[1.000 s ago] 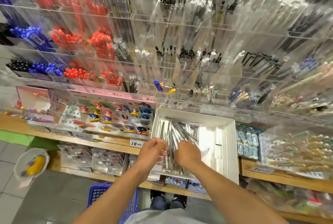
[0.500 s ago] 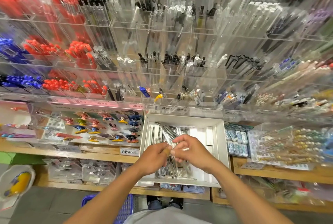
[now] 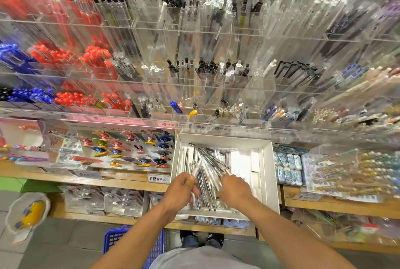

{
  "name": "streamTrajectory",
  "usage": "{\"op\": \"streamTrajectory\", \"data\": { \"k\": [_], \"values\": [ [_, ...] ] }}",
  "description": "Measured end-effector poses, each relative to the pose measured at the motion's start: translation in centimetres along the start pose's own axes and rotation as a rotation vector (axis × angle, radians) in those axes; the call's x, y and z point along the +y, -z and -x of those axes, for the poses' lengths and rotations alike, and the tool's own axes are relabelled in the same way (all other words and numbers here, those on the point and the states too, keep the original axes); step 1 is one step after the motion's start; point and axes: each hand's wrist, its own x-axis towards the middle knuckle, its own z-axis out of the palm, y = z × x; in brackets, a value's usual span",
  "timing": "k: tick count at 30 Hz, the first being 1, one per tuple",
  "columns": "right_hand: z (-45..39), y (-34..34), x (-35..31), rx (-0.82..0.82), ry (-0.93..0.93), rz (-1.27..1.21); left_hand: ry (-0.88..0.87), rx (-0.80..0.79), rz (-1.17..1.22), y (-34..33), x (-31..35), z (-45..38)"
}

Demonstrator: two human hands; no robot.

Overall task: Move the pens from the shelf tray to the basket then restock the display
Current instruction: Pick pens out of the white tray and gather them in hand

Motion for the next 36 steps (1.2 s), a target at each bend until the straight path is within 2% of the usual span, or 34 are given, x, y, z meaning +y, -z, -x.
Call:
{"op": "streamTrajectory", "data": {
  "k": [6,9,13,18,22,23,25,28,31,33,36],
  "values": [
    [0.8,-1.6,-0.4,0.069,-0.047,-0.070,0.017,0.050,0.114,0.1,0.4,0.2],
    [1.2,-1.6,-0.1,0.020,-0.117,-0.090,0.011,0.049,0.131,0.0,0.7,0.6],
    [1.7,-0.9,0.1,-0.026,-0.102,-0.069,0.026,0.058,0.159,-0.1,1.0,1.0],
    [2.9,2.1,1.2,-0.054,0.135,-0.284,-0.089,0.064,0.051,0.1,1.0,1.5],
    [4.3,5.1,2.0,0.023,0.346,-0.400,-0.390,0.041,-0.288,-0.1,1.2,1.9],
    [4.2,5.6,1.9,0.025,0.374,-0.480,-0.448,0.022,-0.368,-0.1,1.2,2.0],
    [3.9,6.4,1.6,0.013,0.384,-0.772,-0.454,-0.050,-0.400,-0.2,1.4,1.9],
    [3.1,6.2,0.9,0.060,0.343,-1.175,-0.319,-0.171,-0.169,-0.2,1.2,2.2],
    [1.9,5.0,1.4,-0.079,0.294,-1.437,-0.255,-0.155,-0.005,0.0,0.9,2.4],
    [1.2,3.6,1.9,-0.137,0.221,-1.330,-0.218,-0.129,0.076,0.2,0.7,2.6],
    [-0.3,1.0,1.9,0.036,0.063,-0.693,-0.192,-0.147,0.164,0.7,0.2,3.2]
  ]
}}
